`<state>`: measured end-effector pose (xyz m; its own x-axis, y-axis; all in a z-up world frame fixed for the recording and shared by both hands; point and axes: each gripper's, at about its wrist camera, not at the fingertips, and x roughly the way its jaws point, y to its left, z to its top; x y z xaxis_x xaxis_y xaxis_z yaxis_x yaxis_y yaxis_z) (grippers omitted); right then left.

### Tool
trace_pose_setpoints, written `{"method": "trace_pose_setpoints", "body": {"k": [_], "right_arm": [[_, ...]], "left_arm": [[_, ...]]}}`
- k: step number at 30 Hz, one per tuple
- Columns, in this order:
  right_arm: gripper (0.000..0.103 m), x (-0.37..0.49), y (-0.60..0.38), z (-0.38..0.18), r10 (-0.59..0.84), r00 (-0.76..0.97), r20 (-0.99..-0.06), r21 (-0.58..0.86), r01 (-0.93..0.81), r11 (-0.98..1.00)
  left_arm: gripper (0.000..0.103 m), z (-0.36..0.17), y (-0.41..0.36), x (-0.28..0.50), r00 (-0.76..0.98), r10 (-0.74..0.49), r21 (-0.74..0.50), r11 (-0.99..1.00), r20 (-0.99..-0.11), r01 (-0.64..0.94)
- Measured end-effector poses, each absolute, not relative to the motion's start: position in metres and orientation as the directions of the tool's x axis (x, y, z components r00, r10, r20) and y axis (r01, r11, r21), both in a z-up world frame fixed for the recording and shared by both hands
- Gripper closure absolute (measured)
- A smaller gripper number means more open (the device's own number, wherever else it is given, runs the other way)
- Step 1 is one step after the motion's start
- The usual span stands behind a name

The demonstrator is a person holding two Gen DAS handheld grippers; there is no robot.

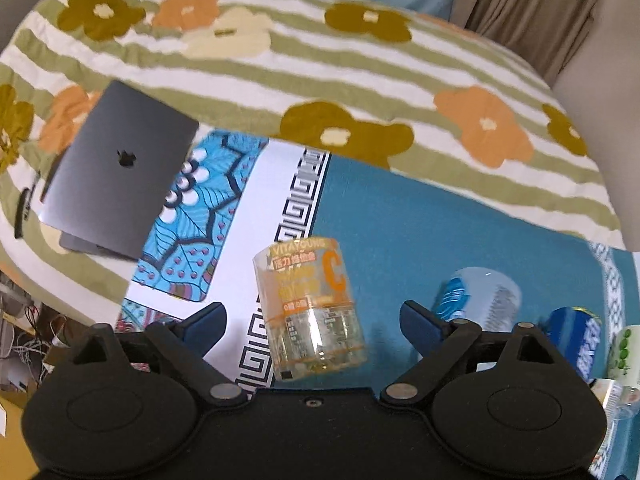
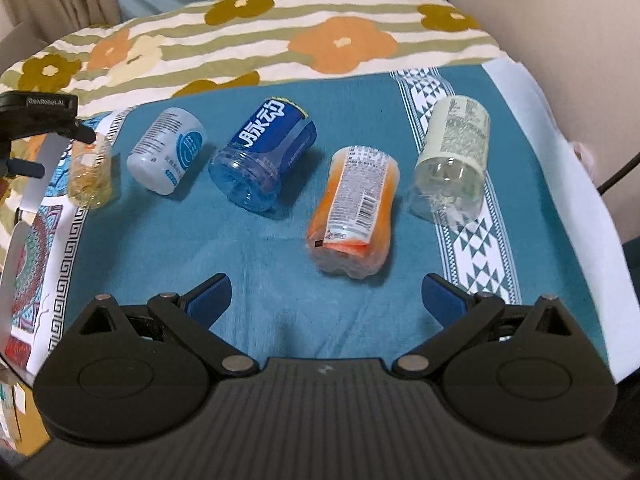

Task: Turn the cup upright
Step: 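Lift the cup with the left tool and rotate it rim-up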

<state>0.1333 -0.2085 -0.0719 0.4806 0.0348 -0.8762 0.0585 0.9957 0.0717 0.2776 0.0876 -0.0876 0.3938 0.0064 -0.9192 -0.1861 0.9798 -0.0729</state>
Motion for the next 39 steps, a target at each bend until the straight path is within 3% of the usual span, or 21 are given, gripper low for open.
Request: {"method": "trace_pose_setpoints", "body": {"k": [7, 14, 25, 39], "right_arm": [[0.0, 0.145, -0.2, -0.082, 0.036, 0.454, -0.89, 0.084, 0.086, 0.993], [0.0, 0.147, -0.188, -0.089, 0.06, 0.425, -0.903, 0.097, 0.066, 0.993], [0.0, 0.147, -0.184, -0.09, 0.082, 0.415, -0.906, 0.113, 0.052, 0.992], [0.0, 0.123, -0.201, -0.071, 0.112, 0.467, -0.877, 0.134, 0.014, 0.991]], "left_arm": [[0.016, -0.108, 0.093, 0.291, 0.345, -0.019, -0.091, 0.977, -0.939, -0.194], [0.037, -0.124, 0.098, 0.295, 0.297, -0.046, -0.11, 0.973, -0.954, -0.201], [0.039, -0.118, 0.097, 0.284, 0.32, -0.049, -0.114, 0.976, -0.946, -0.185], [0.039, -0.07, 0.062, 0.237, 0.399, -0.078, -0.155, 0.974, -0.914, -0.164]]}}
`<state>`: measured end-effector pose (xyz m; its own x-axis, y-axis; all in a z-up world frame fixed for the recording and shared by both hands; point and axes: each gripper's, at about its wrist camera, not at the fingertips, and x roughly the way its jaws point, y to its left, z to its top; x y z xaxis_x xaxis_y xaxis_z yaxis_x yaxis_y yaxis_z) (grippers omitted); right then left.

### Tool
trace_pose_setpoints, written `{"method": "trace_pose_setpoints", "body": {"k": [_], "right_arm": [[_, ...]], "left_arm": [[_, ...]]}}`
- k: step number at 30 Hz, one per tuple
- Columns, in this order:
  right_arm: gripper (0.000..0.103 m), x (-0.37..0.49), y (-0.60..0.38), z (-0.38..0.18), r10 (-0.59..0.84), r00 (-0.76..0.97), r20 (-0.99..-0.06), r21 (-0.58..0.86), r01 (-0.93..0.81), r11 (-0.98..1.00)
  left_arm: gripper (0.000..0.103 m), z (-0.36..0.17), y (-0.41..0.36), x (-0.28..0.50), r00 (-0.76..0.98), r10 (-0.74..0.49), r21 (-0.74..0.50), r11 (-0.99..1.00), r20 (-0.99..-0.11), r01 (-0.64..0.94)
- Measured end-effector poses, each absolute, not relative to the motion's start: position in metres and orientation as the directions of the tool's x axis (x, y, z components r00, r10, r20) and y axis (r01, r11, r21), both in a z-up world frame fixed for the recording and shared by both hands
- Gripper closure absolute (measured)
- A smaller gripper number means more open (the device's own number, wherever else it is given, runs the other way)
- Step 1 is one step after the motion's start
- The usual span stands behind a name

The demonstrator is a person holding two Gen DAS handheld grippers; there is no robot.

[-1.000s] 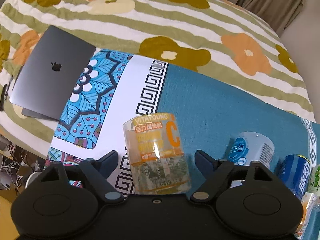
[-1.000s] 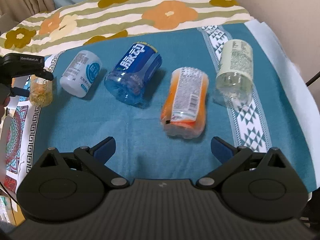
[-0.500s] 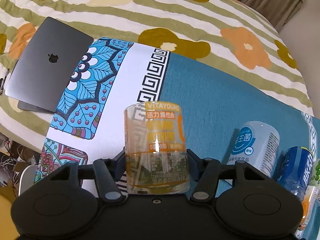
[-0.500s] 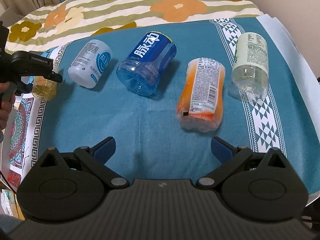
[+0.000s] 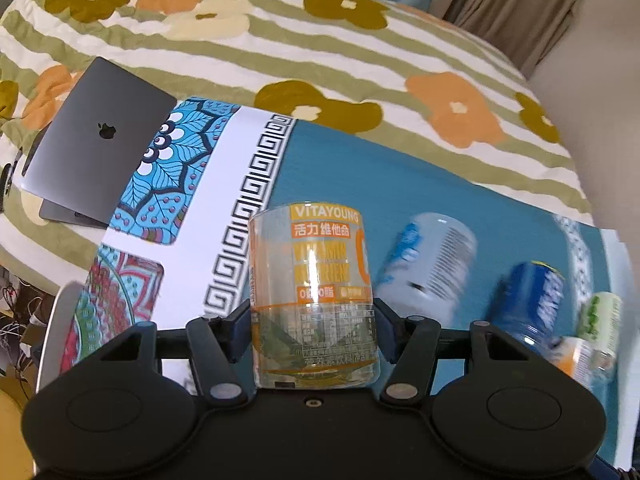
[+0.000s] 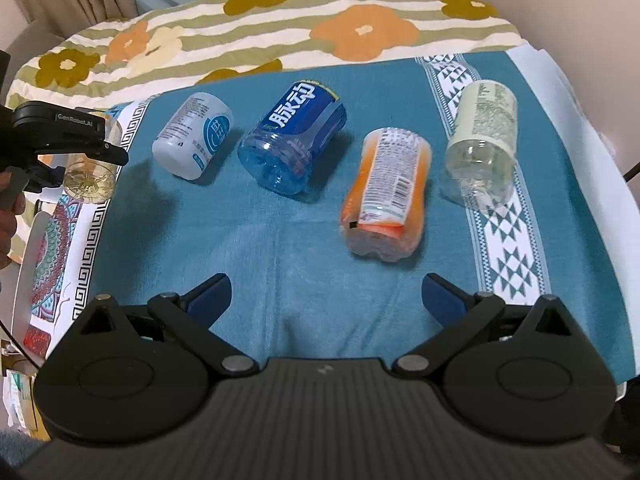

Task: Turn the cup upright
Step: 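Lift the cup with the left tool and rotate it rim-up, then lower the upright cup onto the cloth and open the left tool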

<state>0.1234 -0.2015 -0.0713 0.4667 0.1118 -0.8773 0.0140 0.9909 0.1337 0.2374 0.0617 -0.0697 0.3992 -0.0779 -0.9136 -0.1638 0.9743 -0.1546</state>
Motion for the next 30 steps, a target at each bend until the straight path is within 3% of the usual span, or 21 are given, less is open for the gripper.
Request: {"method": "trace_pose_setpoints", "body": {"k": [12, 30], "right_arm": [[0.0, 0.08, -0.244, -0.055, 0.152, 0.518, -0.842, 0.143, -0.059, 0.988], [0.0, 0.059, -0.266, -0.097, 0.198, 0.451, -0.87, 0.146, -0.148, 0.978]], "left_arm": [[0.039, -0.041, 0.014, 0.156, 0.46, -0.092, -0.185, 0.97, -0.883, -0.16], [0.039, -0.113, -0.058, 0.123, 0.317, -0.11, -0.118, 0.993, -0.942, -0.007]]}}
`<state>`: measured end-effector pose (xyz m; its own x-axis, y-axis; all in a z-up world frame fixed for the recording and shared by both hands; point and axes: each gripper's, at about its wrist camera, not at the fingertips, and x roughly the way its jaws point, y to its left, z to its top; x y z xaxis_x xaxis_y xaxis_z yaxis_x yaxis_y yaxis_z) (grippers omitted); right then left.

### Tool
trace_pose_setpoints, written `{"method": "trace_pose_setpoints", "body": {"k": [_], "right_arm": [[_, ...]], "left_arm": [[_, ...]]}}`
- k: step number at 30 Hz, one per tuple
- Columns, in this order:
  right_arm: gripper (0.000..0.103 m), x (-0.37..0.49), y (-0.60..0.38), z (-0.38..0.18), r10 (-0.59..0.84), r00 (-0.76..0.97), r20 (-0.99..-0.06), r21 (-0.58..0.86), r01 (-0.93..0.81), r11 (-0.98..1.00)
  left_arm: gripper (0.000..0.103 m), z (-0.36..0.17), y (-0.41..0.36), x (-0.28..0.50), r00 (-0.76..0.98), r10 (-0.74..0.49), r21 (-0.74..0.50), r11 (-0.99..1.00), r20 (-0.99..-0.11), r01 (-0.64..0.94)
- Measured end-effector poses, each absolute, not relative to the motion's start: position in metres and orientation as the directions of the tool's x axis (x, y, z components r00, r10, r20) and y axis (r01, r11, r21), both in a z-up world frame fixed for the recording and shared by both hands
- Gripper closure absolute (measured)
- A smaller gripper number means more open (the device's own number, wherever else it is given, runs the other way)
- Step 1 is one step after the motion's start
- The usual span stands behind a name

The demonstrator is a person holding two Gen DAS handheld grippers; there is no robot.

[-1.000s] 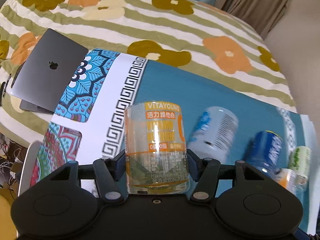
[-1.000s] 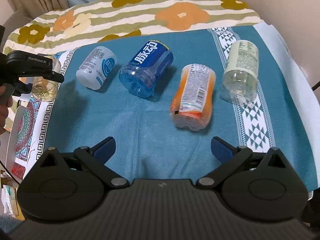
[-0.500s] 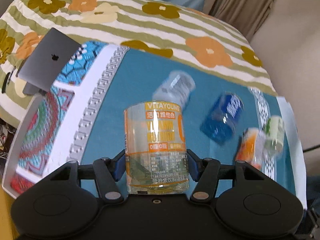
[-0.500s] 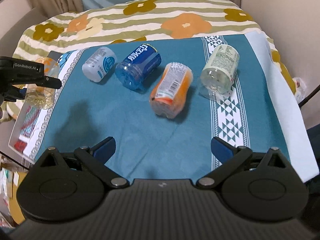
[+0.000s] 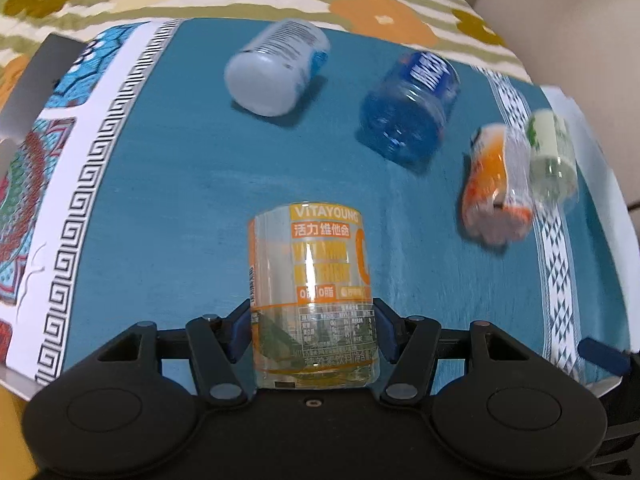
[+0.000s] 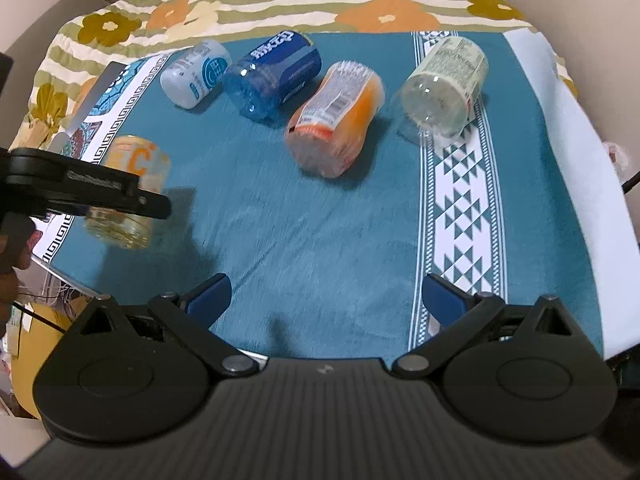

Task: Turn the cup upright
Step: 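Lower the upright cup onto the cloth and open the left tool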

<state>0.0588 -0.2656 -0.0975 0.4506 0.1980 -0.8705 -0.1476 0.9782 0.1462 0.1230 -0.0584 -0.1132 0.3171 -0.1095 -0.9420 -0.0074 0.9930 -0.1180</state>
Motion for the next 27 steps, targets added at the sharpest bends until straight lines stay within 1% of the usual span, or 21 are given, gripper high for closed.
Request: {"method": "trace_pose_setpoints", "body": {"k": [8, 17, 21, 25, 27], "right_arm": [[0.0, 0.057, -0.262, -0.102, 0.197, 0.453, -0.869, 0.152, -0.134, 0.979], [0.0, 0.05, -0.266, -0.104, 0.182, 0.45, -0.874, 0.151, -0.105, 0.983], [0.0, 0.048, -0.267, -0.103, 0.179, 0.452, -0.874, 0.153, -0.095, 0.984], [0.0, 0.046, -0.266, -0.102, 0.172, 0.454, -0.874, 0.147, -0.09, 0.985], [0.0, 0.046, -0.266, -0.102, 0.169, 0.452, -0.876, 0.146, -0.085, 0.986]], "left_arm": [[0.038, -0.125, -0.07, 0.127, 0.299, -0.078, -0.061, 0.996, -0.951, 0.067], [0.037, -0.128, -0.074, 0.127, 0.296, -0.068, -0.041, 0.994, -0.953, 0.098], [0.024, -0.126, -0.074, 0.126, 0.303, -0.07, -0.04, 0.994, -0.95, 0.105], [0.02, -0.122, -0.075, 0.127, 0.311, -0.078, -0.047, 0.993, -0.947, 0.107], [0.015, -0.119, -0.075, 0.127, 0.318, -0.085, -0.054, 0.993, -0.944, 0.104]]}}
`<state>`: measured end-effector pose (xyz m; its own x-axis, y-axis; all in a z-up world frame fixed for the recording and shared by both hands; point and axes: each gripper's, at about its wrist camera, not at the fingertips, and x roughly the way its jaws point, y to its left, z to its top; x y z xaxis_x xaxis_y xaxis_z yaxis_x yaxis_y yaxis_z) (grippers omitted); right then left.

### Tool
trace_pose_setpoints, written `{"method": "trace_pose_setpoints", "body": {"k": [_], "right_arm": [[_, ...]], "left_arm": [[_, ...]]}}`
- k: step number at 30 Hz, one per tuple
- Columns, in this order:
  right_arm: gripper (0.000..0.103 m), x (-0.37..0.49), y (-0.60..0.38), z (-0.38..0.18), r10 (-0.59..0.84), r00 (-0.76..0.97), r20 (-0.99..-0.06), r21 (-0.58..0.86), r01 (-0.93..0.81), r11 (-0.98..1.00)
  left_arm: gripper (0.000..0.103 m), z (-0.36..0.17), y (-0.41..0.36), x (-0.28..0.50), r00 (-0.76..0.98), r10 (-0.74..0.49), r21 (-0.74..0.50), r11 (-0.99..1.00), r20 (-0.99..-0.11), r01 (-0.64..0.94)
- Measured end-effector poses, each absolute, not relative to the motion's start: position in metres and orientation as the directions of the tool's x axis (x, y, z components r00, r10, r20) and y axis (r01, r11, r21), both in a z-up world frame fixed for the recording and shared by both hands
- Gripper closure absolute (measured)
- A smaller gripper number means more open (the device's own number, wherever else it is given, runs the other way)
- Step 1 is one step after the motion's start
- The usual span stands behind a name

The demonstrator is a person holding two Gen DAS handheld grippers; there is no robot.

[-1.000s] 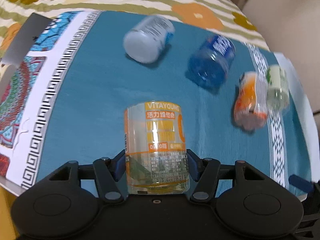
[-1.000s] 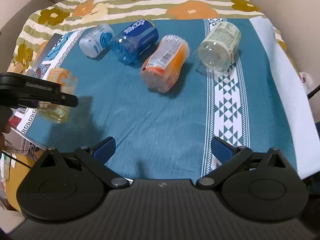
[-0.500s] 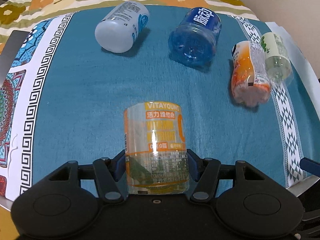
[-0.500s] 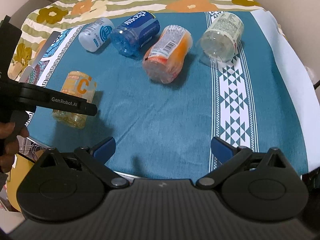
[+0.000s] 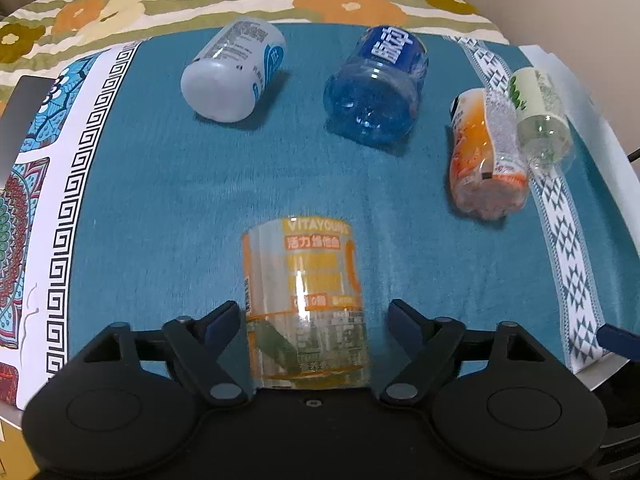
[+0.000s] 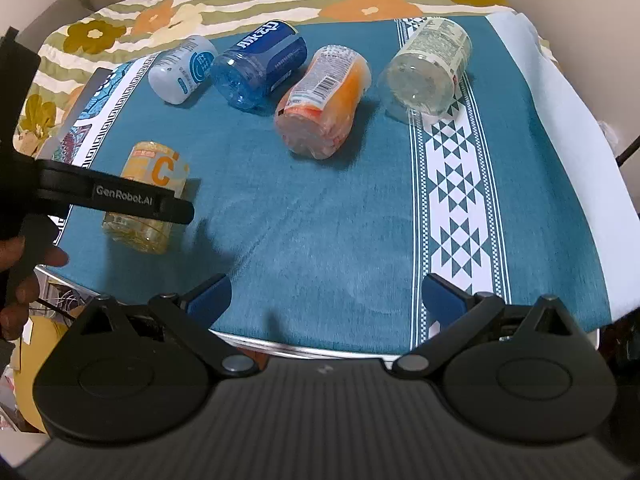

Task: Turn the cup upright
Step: 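Lower the upright cup onto the cloth and open the left tool, then close the right tool around the standing cup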

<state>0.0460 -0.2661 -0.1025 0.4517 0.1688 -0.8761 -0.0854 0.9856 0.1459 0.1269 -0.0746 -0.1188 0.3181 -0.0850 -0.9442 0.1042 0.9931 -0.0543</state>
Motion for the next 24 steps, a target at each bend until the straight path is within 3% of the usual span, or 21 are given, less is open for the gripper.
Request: {"method": "trace_pose_setpoints", "body": {"k": [14, 24], "right_arm": [[0.0, 0.048, -0.264, -0.071, 0.136, 0.452, -0.881, 0.117, -0.069, 0.991], [0.0, 0.104, -0.223, -0.047, 0.29, 0.373, -0.881, 0.26, -0.13, 0.957]], "left_arm": [[0.0, -0.062, -0.031, 0.1, 0.415, -0.138, -0.139, 0.99, -0.899, 0.027], [0.001, -0.053, 0.032, 0.076, 0.45, -0.155, -0.163, 0.986, -0.88, 0.022]]}}
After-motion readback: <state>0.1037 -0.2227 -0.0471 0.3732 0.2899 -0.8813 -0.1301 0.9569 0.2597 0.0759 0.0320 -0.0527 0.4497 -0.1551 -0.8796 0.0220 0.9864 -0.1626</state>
